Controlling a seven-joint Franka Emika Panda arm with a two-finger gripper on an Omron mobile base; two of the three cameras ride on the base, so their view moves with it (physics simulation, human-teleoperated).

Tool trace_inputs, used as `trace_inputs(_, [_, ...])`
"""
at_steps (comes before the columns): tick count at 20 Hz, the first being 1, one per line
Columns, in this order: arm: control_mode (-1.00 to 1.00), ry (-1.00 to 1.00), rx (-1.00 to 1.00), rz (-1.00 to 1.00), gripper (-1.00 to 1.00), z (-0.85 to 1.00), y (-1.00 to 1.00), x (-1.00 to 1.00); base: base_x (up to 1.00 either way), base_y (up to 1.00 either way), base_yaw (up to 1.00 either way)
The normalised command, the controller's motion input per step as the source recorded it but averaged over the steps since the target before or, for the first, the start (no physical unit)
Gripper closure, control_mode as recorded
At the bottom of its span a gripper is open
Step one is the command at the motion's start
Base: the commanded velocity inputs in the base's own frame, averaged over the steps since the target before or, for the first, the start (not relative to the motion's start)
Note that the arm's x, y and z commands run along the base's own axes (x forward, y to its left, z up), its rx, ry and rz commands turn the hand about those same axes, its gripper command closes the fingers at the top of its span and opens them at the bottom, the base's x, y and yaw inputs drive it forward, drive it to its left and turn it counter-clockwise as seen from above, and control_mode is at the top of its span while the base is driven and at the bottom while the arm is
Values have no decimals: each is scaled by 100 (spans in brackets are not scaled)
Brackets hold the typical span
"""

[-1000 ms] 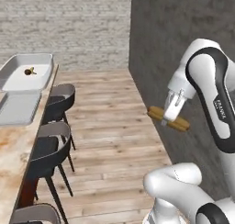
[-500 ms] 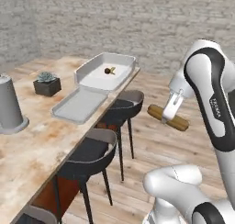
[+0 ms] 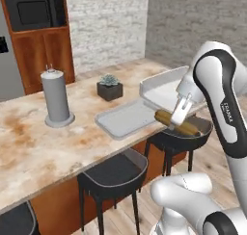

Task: Place the cold items (banana and apple) from the fridge in one tupperware on the dining counter. Place the warm items (kebab skewer and hot dog) in the stove area in another tupperware.

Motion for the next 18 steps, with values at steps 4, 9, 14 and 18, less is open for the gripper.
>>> trace_inputs(4, [100,0,0,0,100,0,0,0,53,-62,74])
trace_inputs(9, [100,0,0,0,100,0,0,0,53,-73,53])
trace_inputs(14, [100,0,0,0,100,0,0,0,76,-55,24])
trace_inputs(18, [100,0,0,0,100,0,0,0,100,-9,12])
